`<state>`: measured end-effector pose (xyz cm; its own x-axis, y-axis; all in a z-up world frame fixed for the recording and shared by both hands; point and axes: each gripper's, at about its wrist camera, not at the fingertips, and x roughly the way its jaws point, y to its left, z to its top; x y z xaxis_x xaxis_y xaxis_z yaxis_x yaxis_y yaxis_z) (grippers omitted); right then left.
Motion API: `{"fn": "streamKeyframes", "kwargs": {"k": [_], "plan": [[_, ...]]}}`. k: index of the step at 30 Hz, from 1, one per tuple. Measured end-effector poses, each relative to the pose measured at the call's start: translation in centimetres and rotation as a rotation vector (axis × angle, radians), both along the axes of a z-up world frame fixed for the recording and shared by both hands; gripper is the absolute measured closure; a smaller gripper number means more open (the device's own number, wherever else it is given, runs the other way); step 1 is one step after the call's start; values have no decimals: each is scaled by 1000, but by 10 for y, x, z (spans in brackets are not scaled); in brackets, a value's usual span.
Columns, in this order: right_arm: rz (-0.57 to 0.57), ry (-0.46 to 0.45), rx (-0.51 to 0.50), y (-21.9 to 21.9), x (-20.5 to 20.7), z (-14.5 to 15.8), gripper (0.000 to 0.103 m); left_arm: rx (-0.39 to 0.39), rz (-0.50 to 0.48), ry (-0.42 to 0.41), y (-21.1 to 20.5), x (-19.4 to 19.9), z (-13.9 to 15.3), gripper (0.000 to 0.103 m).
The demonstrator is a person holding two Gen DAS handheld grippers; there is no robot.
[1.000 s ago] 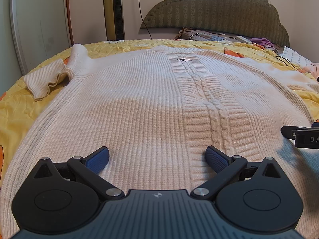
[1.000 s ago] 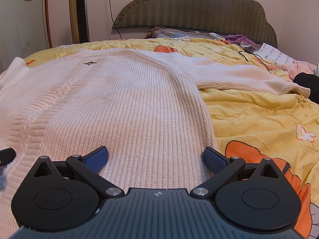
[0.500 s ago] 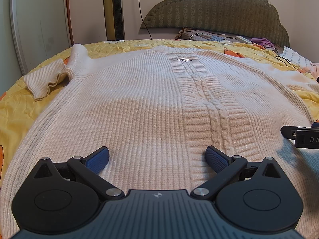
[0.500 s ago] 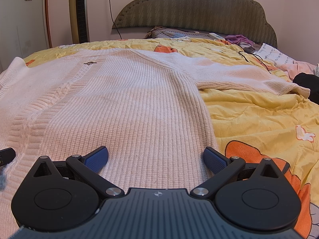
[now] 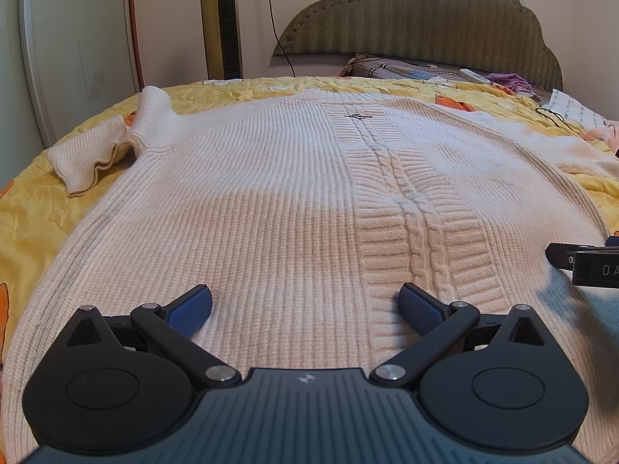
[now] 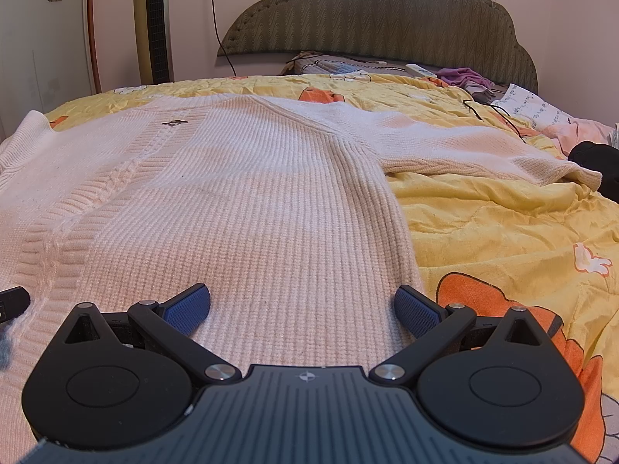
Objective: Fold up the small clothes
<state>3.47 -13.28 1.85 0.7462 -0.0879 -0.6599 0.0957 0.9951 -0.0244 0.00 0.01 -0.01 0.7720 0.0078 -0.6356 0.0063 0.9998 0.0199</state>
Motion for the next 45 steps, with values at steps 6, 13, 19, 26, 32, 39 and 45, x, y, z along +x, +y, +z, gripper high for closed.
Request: {"fn": "streamKeyframes", "kwargs": {"k": [6, 13, 19, 26, 32, 39, 45], "plan": [[4, 5, 6, -1, 1, 0, 0, 12, 1, 8, -1, 0, 4, 0], [7, 23, -10, 2, 5, 4, 0, 7, 13, 54, -4, 9, 11, 0], [36, 33, -2, 4, 7, 13, 0, -44, -7, 36, -7, 24, 27, 0], [131, -97, -36, -10, 39, 56, 0, -47, -27, -28, -22, 60, 38, 0], [9, -162, 122, -102, 88, 90, 0, -81, 14, 35, -25, 84, 13, 0], [-343, -188, 568, -278, 95, 67, 11, -37, 9, 22, -32, 84, 2, 0], [-631, -258, 724, -379, 70, 26, 26, -19, 12, 23, -35, 84, 1, 0]]}}
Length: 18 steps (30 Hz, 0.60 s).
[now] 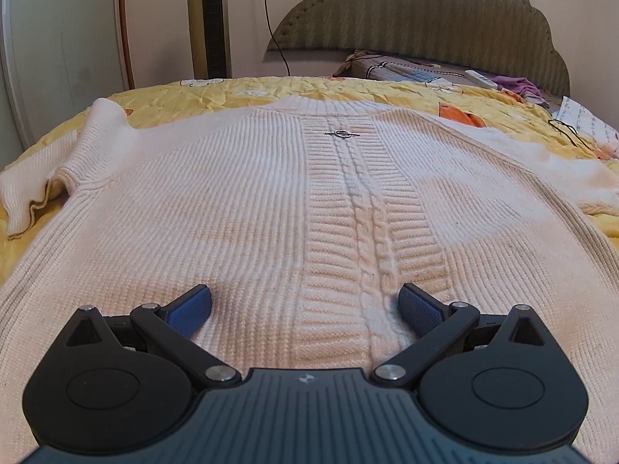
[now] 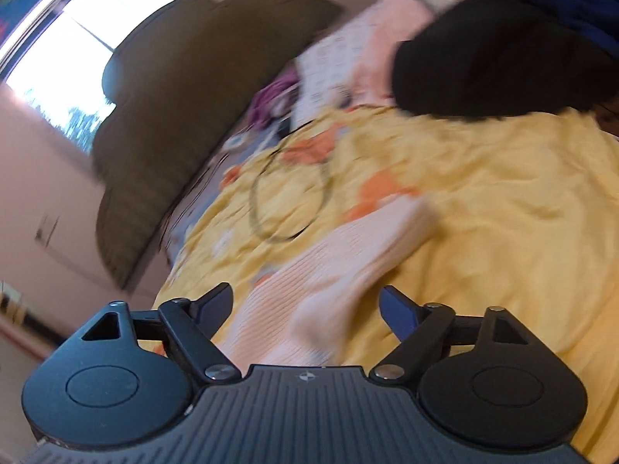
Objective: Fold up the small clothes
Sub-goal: 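Grasp the sweater sleeve cuff with the right gripper and lift it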
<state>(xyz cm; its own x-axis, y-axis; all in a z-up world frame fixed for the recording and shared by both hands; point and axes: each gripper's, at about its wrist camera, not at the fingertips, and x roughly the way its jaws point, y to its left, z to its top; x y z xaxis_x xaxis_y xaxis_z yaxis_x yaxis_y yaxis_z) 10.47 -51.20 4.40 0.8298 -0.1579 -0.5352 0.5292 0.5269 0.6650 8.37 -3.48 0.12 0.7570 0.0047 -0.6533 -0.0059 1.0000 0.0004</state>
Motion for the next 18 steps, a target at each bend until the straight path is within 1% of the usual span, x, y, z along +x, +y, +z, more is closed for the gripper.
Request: {"fn": "streamKeyframes", "kwargs": {"k": [1, 3, 5, 6, 7, 9, 10, 11, 13, 14, 15, 17, 18], "plan": [[-28, -12, 34, -17, -4, -8, 33, 4, 1, 1, -1, 0, 0, 0], [-71, -17, 110, -40, -4, -22, 43, 6, 2, 1, -1, 0, 0, 0], [-90, -28, 178, -55, 1, -35, 47, 6, 2, 1, -1, 0, 0, 0], [-88, -46, 192, -61, 5, -39, 54, 6, 2, 1, -1, 1, 0, 0], [-80, -40, 192, -63, 10, -41, 58, 7, 2, 1, -1, 1, 0, 0], [-78, 35, 197, -66, 23, -48, 61, 9, 3, 2, -2, 1, -1, 0], [-84, 48, 194, -66, 27, -51, 67, 9, 3, 2, -2, 1, -1, 0], [-82, 52, 190, -66, 27, -51, 70, 7, 2, 2, -2, 1, -1, 0], [-97, 64, 177, -63, 29, -53, 84, -7, 2, 4, 0, 2, 2, 0], [-112, 51, 164, -61, 28, -53, 86, -23, 0, 3, 1, 3, 5, 0], [-124, 41, 149, -59, 27, -51, 86, -61, -8, -5, 4, 5, 11, 0], [-123, 27, 104, -52, 28, -44, 87, -184, -46, -45, 10, 14, 27, 0], [-115, 6, 63, -44, 30, -36, 87, -261, -67, -68, 12, 22, 37, 0]]}}
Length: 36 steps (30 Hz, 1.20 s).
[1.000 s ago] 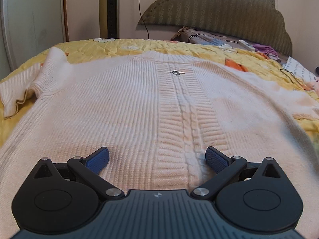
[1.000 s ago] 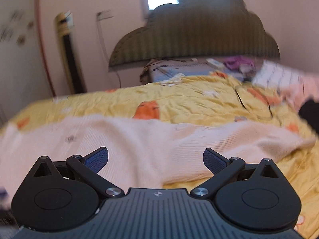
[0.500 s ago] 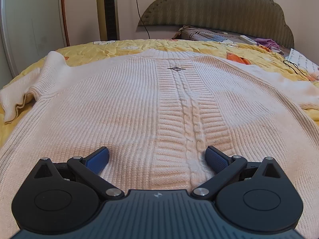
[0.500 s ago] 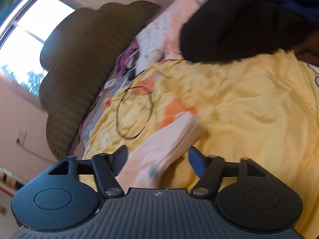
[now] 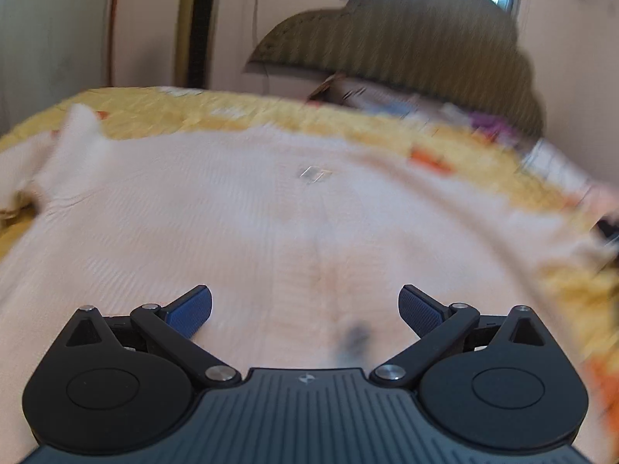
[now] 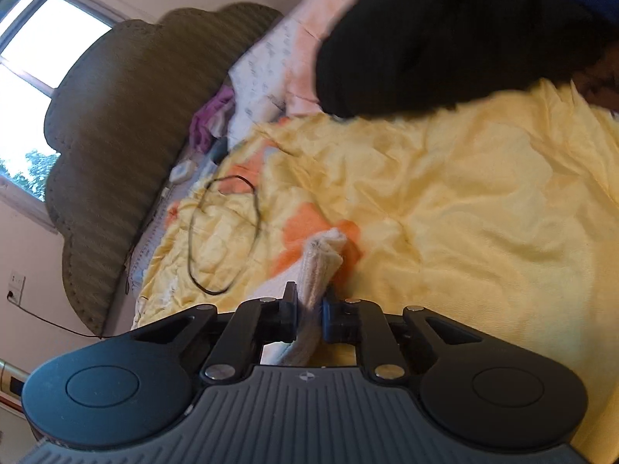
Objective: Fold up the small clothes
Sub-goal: 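Grasp the sweater sleeve cuff with the right gripper and lift it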
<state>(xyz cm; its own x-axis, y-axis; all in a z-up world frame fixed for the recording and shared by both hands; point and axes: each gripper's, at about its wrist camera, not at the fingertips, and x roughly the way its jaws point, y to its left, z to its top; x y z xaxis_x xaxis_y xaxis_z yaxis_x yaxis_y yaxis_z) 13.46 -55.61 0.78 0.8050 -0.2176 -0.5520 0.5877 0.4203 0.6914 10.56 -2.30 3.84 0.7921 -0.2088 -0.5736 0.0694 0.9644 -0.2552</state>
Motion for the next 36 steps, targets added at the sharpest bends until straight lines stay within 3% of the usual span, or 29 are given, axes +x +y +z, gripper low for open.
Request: {"fn": "streamKeyframes", "kwargs": {"k": [2, 5, 7, 9, 11, 12, 13, 15, 18, 21, 22, 23, 24, 25, 26, 29, 32, 36], "plan": [[57, -58, -57, 20, 8, 19, 87, -160, -36, -30, 2, 21, 16, 0], [217, -160, -84, 66, 29, 45, 87, -452, -104, 26, -2, 65, 23, 0], [377, -232, -41, 110, 50, 58, 87, -624, -168, 90, -12, 91, 16, 0], [551, -297, 54, 158, 69, 60, 86, -746, -225, 174, -27, 112, -1, 0], [725, -341, 213, 199, 85, 51, 72, -820, -215, 266, -38, 123, -25, 0], [790, -325, 306, 219, 88, 46, 48, -838, -195, 308, -43, 127, -37, 0], [810, -299, 355, 228, 89, 41, 29, -834, -174, 337, -46, 128, -46, 0], [792, -298, 310, 233, 79, 39, 27, -819, -138, 354, -47, 127, -58, 0], [720, -273, 105, 222, 55, 39, 27, -783, -127, 310, -51, 125, -58, 0], [646, -217, 90, 195, 38, 18, 27, -698, -96, 308, -61, 128, -57, 6], [624, -215, 107, 188, 34, 11, 27, -657, -84, 305, -62, 126, -53, 18], [603, -225, 128, 184, 31, 4, 27, -608, -73, 304, -66, 127, -52, 39], [585, -238, 147, 180, 25, -4, 28, -529, -53, 303, -70, 129, -49, 53], [573, -256, 168, 179, 20, -13, 28, -456, -38, 305, -71, 126, -46, 77], [561, -272, 188, 179, 19, -20, 28, -400, -34, 305, -73, 127, -45, 86], [515, -371, 187, 181, 3, -42, 37, -352, -59, 306, -74, 130, -42, 90], [496, -433, 275, 173, 0, -53, 36, -306, -71, 289, -76, 132, -34, 96], [482, -495, 357, 163, -2, -64, 36, -272, -80, 170, -61, 122, -7, 96]]}}
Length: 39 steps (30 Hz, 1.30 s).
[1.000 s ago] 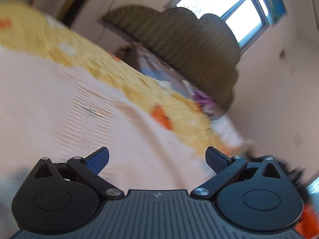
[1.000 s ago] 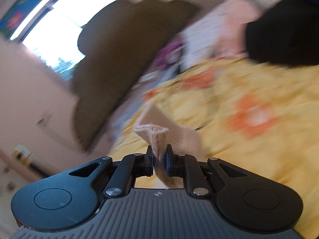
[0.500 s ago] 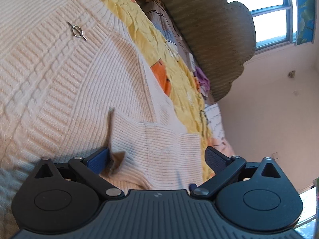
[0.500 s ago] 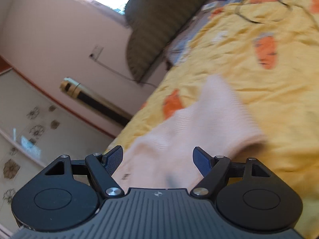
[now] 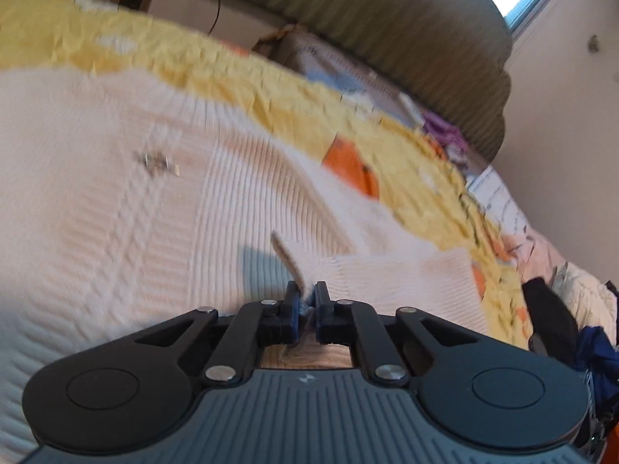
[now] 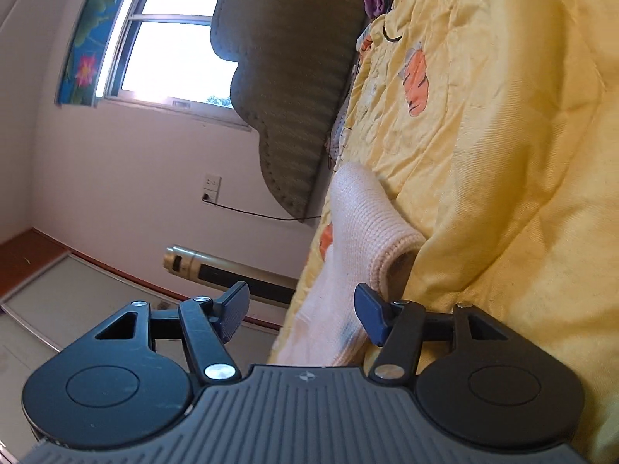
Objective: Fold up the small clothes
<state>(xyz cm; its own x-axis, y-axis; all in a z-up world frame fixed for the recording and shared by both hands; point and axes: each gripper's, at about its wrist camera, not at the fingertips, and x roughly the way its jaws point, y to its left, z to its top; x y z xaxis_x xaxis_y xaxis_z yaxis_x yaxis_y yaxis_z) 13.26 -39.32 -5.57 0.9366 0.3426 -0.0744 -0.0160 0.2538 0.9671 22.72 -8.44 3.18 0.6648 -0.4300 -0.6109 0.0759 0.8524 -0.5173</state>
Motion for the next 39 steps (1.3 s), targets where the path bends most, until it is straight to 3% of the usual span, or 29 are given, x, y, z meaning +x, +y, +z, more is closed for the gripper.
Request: {"fn": "streamKeyframes", "kwargs": {"k": [4, 8, 12, 14, 16, 19, 23, 28, 29, 30, 31, 34, 37, 39], "plan": [[95, -42, 77, 0, 5, -4, 36, 2, 72, -76, 46, -1, 28, 96], [152, -41, 63, 5, 11, 0, 34, 41, 221, -91, 113, -4, 33, 96], [164, -31, 51, 7, 12, 2, 30, 50, 401, -27, 183, -13, 14, 96], [160, -32, 58, 6, 11, -1, 30, 30, 433, 34, 206, -16, -2, 96], [159, -16, 31, 7, 11, 1, 31, 72, 420, 69, 211, -18, -17, 96], [194, 55, -123, 20, 25, 21, 32, 129, 394, -4, 204, -28, -27, 96], [273, 174, -459, 50, 83, 62, 33, 187, 402, -107, 188, -40, -35, 96], [341, 250, -560, 74, 161, 69, 33, 150, 402, -105, 196, -41, -37, 94], [354, 241, -560, 80, 171, 69, 35, 152, 401, -106, 196, -41, -36, 94], [372, 226, -557, 86, 178, 68, 51, 154, 401, -107, 196, -41, -36, 94], [408, 224, -555, 92, 185, 67, 87, 155, 400, -108, 197, -41, -37, 94], [400, 242, -704, 104, 190, 78, 86, 149, 386, -110, 196, -41, -38, 93], [318, 255, -564, 72, 186, 75, 87, 157, 362, -114, 193, -38, -39, 92], [324, 331, -609, 69, 185, 55, 87, 168, 358, -115, 191, -38, -39, 92]]}}
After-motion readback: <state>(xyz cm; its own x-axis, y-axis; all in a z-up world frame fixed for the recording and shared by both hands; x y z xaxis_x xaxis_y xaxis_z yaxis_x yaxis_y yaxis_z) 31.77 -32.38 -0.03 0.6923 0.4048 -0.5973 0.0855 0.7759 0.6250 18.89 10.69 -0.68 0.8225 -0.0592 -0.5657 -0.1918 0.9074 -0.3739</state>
